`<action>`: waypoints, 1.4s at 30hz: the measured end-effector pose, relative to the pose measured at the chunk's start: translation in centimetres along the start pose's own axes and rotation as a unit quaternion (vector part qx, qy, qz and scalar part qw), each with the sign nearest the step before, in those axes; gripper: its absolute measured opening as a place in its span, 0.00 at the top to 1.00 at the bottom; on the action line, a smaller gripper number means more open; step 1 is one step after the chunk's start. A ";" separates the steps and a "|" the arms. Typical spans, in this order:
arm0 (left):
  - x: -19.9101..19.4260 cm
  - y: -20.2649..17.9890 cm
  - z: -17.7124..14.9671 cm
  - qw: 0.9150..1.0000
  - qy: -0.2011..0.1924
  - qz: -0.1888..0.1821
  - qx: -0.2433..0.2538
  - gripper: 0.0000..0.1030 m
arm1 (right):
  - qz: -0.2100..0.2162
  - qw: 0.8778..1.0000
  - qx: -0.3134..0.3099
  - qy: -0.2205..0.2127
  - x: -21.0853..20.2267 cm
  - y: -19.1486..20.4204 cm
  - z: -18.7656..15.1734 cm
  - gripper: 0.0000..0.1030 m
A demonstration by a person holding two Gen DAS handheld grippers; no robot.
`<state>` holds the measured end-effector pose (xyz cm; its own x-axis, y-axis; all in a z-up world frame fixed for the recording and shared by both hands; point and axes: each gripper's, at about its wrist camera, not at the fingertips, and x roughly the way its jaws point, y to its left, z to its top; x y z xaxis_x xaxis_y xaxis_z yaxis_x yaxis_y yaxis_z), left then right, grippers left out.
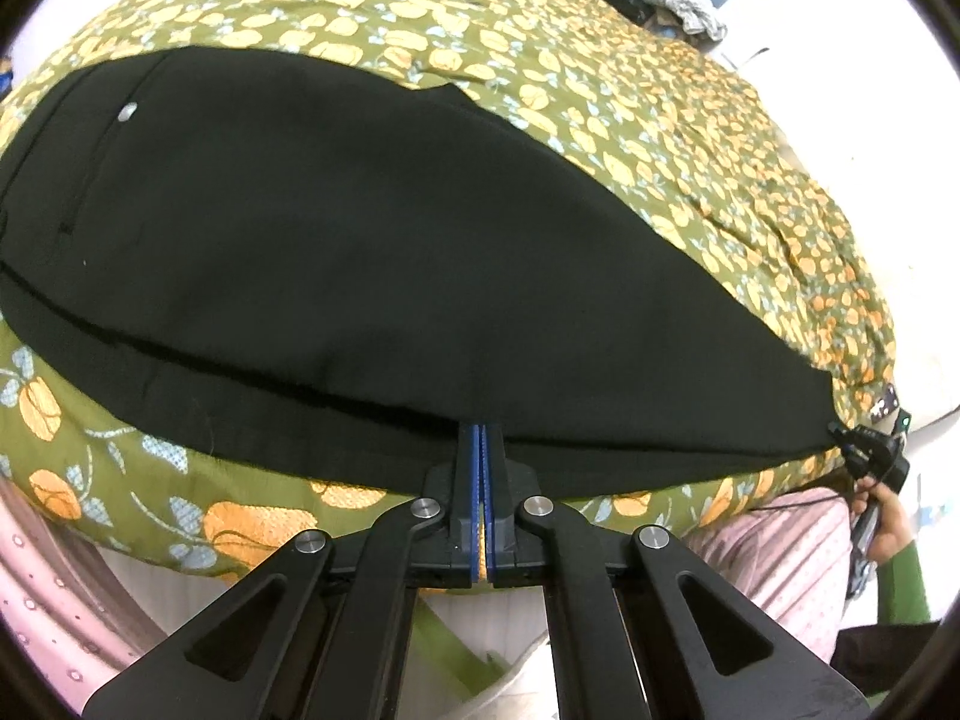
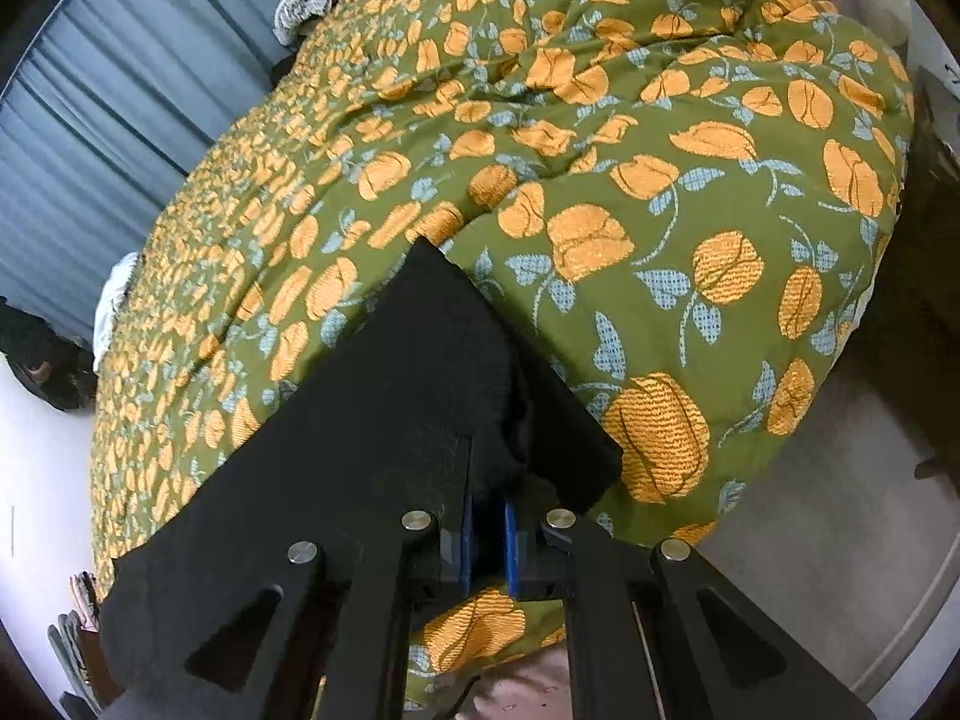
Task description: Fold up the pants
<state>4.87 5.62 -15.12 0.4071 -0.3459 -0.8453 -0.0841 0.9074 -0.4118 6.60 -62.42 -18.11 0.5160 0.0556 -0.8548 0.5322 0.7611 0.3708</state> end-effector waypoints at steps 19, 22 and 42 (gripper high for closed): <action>-0.1 8.2 2.0 0.969 -0.071 -0.060 -0.229 0.30 | -0.006 1.000 -0.010 -0.012 -0.3 0.5 -0.2 0.92; 0.1 8.8 1.8 0.963 -0.078 -0.060 -0.250 0.46 | -0.004 1.000 -0.011 -0.013 -0.3 0.5 -0.2 0.92; -1.9 9.1 0.1 0.964 -0.073 -0.037 -0.253 0.32 | -0.003 1.000 -0.012 -0.011 -0.2 0.3 -0.2 0.92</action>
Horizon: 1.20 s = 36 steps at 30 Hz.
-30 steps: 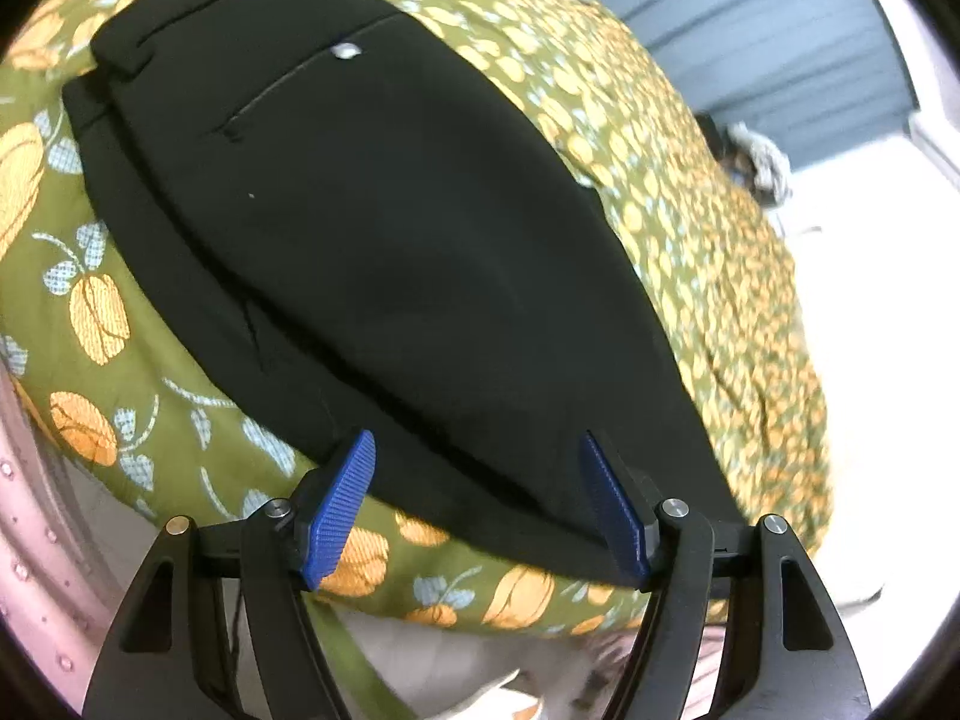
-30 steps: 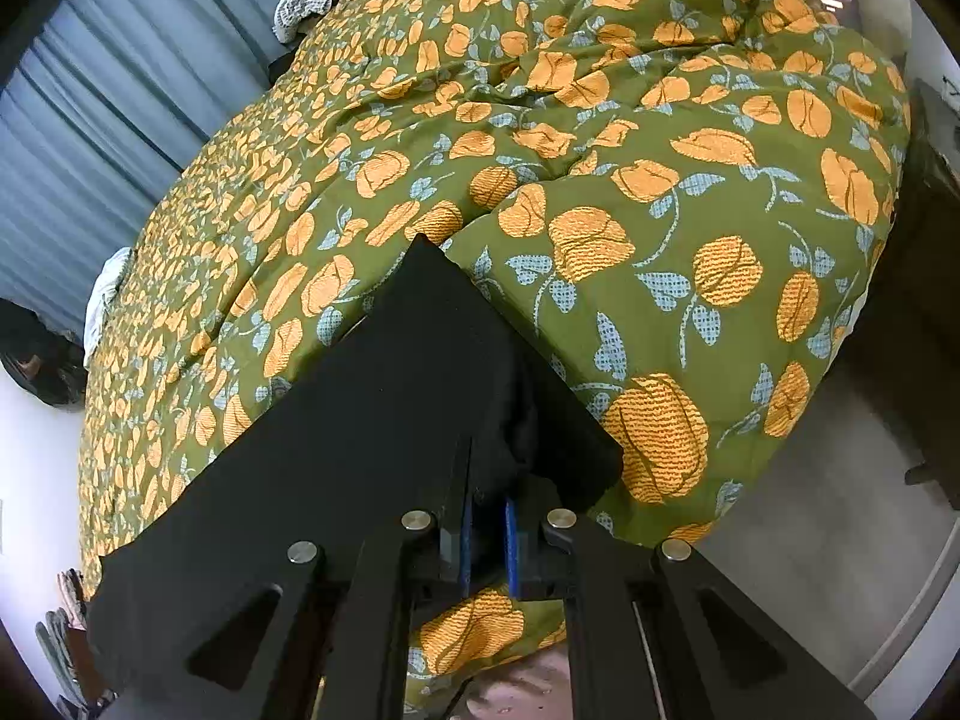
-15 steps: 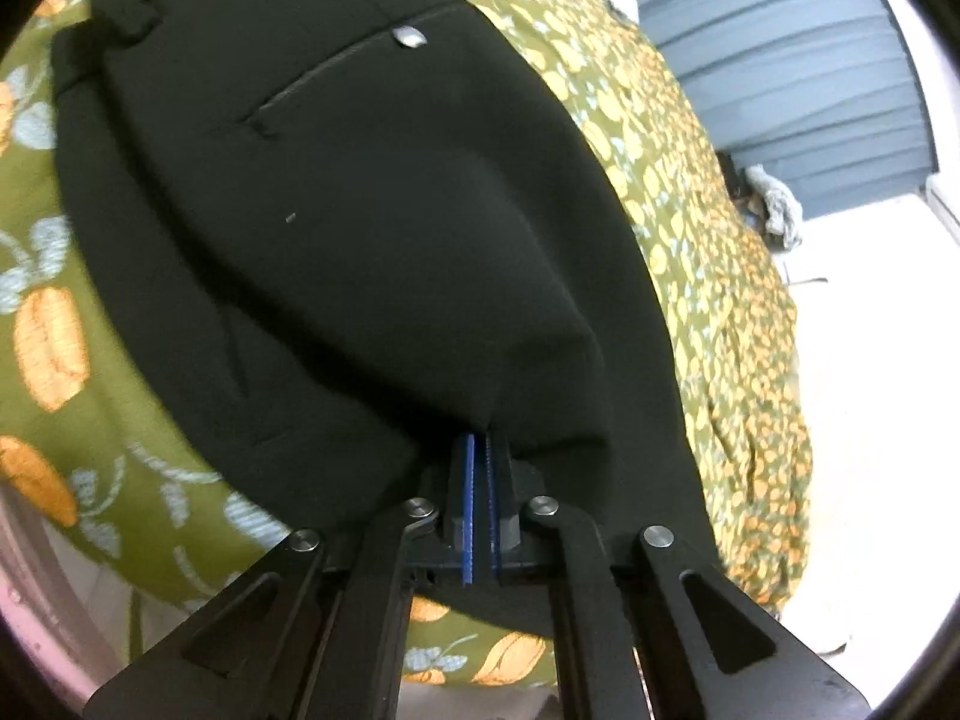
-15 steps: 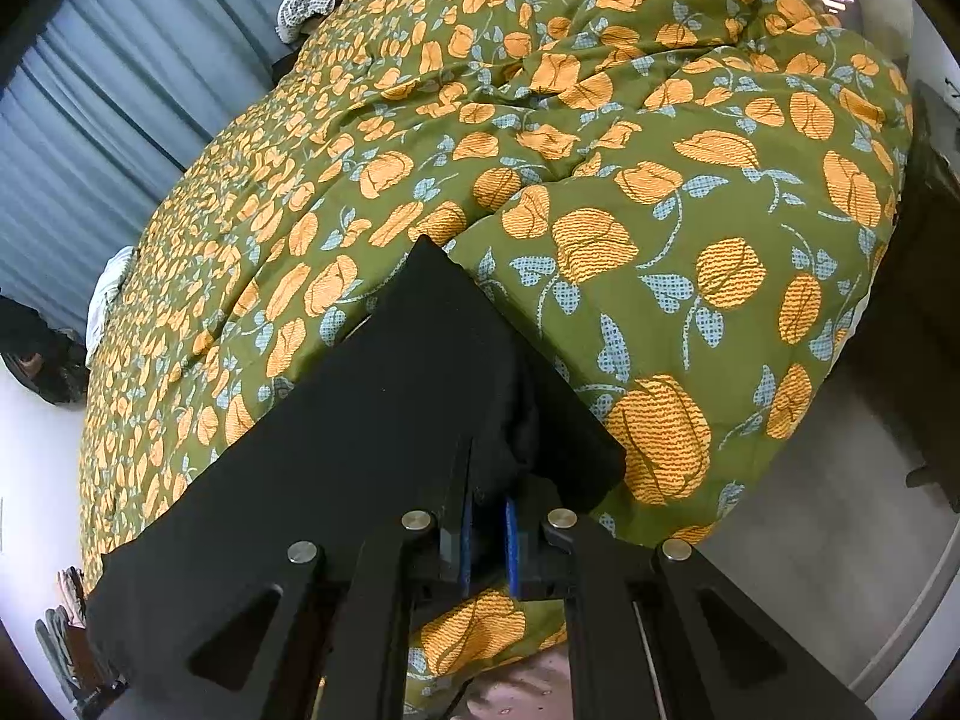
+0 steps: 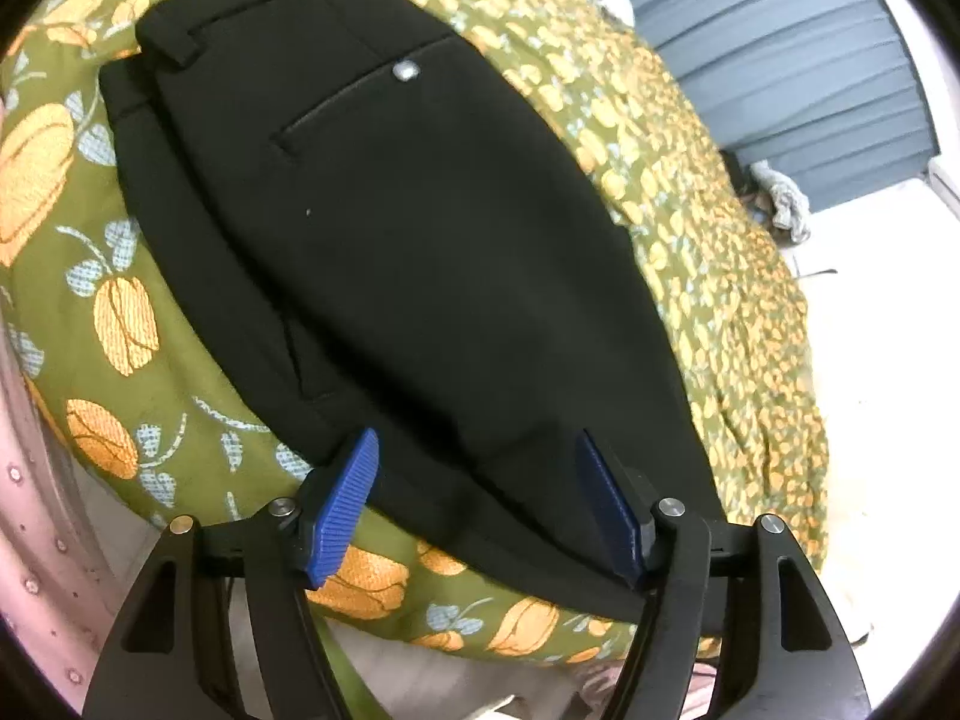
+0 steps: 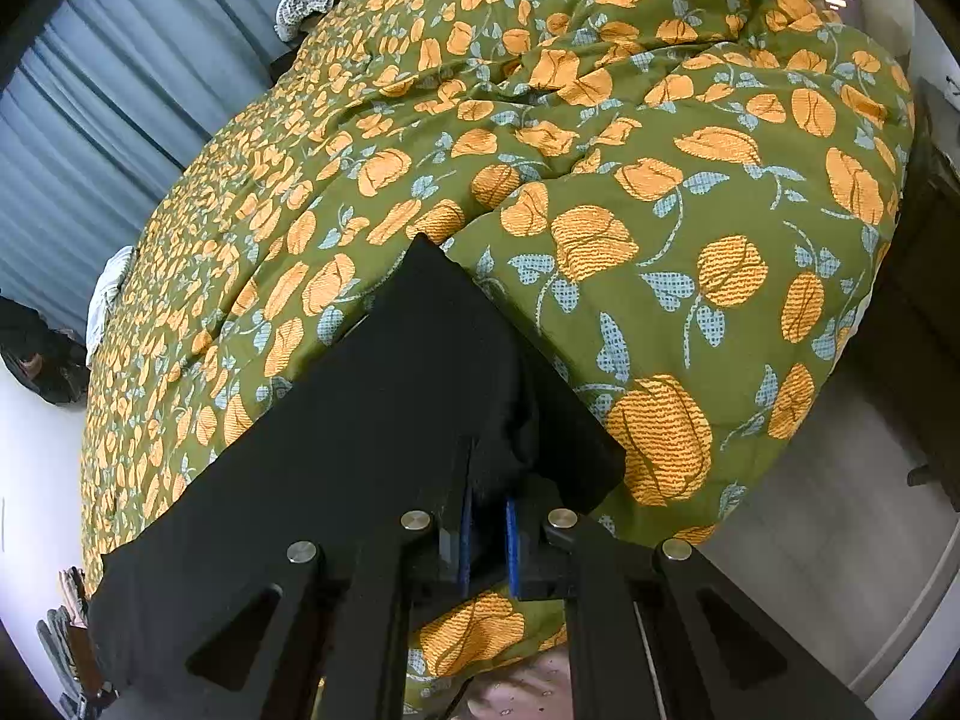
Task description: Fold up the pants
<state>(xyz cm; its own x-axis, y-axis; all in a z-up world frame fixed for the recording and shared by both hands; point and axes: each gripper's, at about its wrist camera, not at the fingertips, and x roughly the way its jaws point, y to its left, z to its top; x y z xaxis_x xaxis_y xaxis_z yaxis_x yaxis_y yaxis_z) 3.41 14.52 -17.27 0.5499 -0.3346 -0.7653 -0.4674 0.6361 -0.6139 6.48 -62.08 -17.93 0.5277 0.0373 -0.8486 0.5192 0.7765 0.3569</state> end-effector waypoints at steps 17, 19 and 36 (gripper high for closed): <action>-3.1 0.2 0.5 1.000 -0.016 -0.021 0.012 0.93 | 0.026 1.000 -0.006 0.005 -0.7 -0.5 0.0 0.92; -2.2 0.0 -0.1 0.999 -0.007 0.025 0.047 0.93 | 0.019 1.000 -0.005 0.015 -0.1 -0.7 -0.1 0.92; -3.4 -12.7 -3.4 0.941 -0.094 0.147 0.290 0.23 | -0.038 0.967 -0.221 -0.123 -2.4 10.0 5.1 0.05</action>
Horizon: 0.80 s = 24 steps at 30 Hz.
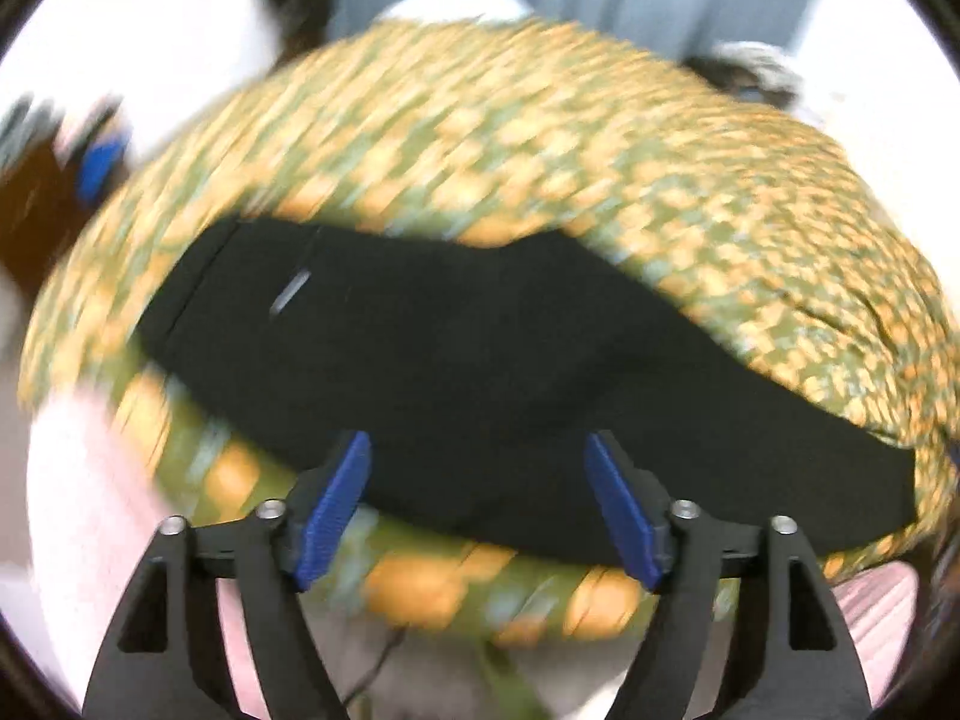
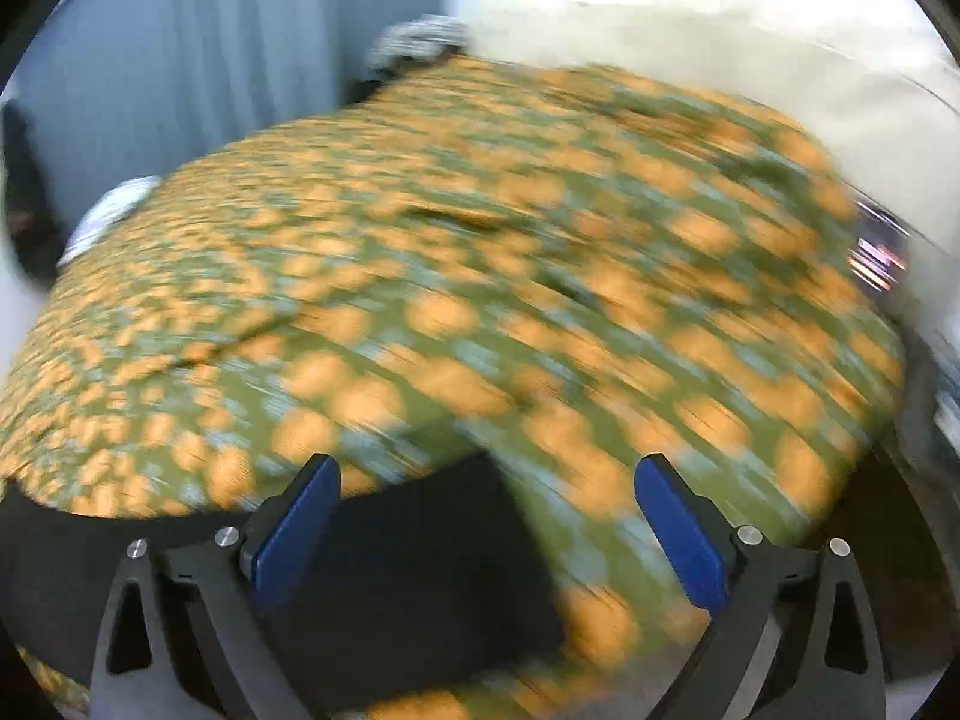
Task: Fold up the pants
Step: 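Open both tools to release the folded trousers and lift away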
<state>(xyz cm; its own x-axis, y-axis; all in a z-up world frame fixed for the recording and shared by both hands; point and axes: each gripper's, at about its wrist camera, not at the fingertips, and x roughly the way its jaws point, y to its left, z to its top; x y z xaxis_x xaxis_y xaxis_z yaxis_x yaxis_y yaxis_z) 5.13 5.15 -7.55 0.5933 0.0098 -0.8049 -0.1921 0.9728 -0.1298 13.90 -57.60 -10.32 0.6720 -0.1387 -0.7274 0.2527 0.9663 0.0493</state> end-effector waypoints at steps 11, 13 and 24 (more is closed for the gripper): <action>19.3 -18.9 6.6 0.995 -0.011 0.003 0.097 0.20 | -0.012 0.994 -0.005 0.108 20.4 2.6 1.5 0.00; 23.6 -20.3 5.2 0.992 0.036 0.040 0.118 0.17 | -0.025 0.995 -0.019 0.098 19.5 3.2 1.7 0.00; 24.4 -20.2 3.5 0.987 0.006 0.063 0.145 0.01 | -0.039 0.992 -0.035 0.117 20.2 3.7 1.5 0.00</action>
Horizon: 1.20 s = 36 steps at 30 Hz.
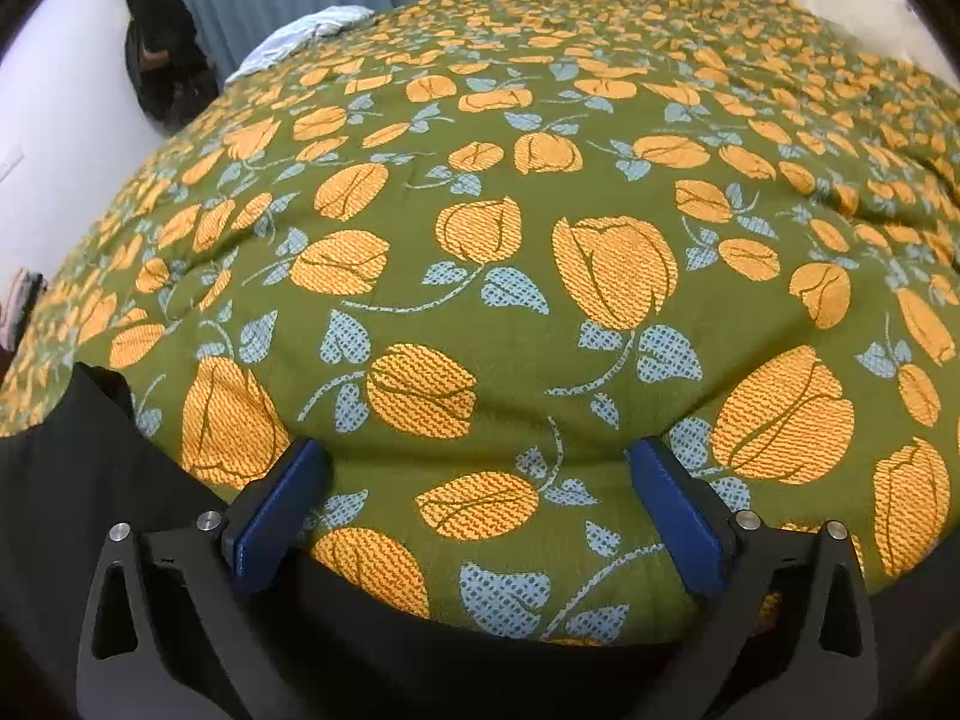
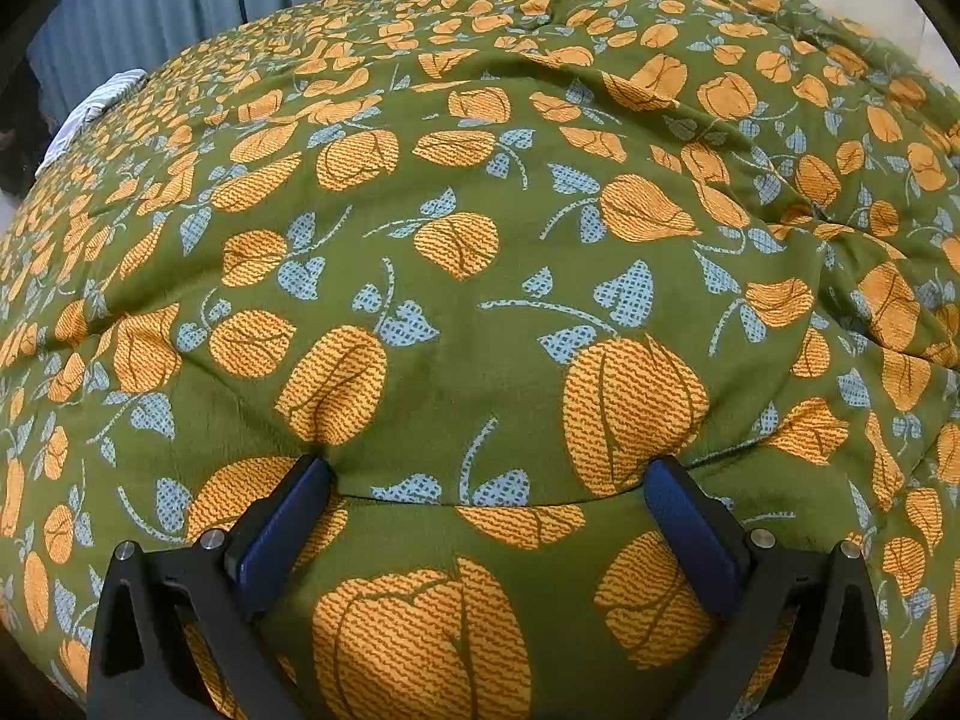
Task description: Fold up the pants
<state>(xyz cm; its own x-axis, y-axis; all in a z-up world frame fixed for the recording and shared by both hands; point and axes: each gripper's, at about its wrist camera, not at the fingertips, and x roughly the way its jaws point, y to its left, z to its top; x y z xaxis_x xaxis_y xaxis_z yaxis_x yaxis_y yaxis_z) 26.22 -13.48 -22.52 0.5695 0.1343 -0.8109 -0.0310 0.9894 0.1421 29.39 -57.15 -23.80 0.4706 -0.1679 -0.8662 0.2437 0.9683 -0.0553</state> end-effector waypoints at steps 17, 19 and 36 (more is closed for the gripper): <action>0.0 -0.8 0.4 1.000 -0.004 0.017 0.010 0.01 | 0.000 1.000 0.000 0.000 0.0 0.0 0.0 0.00; 0.0 -0.9 0.4 1.000 -0.004 0.020 0.012 0.01 | 0.000 1.000 0.000 0.000 0.0 0.0 -0.1 0.00; 0.0 -0.5 0.4 1.000 -0.004 0.014 0.008 0.01 | 0.000 1.000 0.000 0.000 0.2 0.1 0.3 0.00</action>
<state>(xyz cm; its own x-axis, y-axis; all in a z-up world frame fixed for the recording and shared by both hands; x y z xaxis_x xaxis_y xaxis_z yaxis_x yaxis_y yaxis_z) 26.54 -14.01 -22.36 0.5754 0.1605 -0.8020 -0.0340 0.9844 0.1726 29.78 -57.15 -23.84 0.4699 -0.1674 -0.8667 0.2435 0.9683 -0.0551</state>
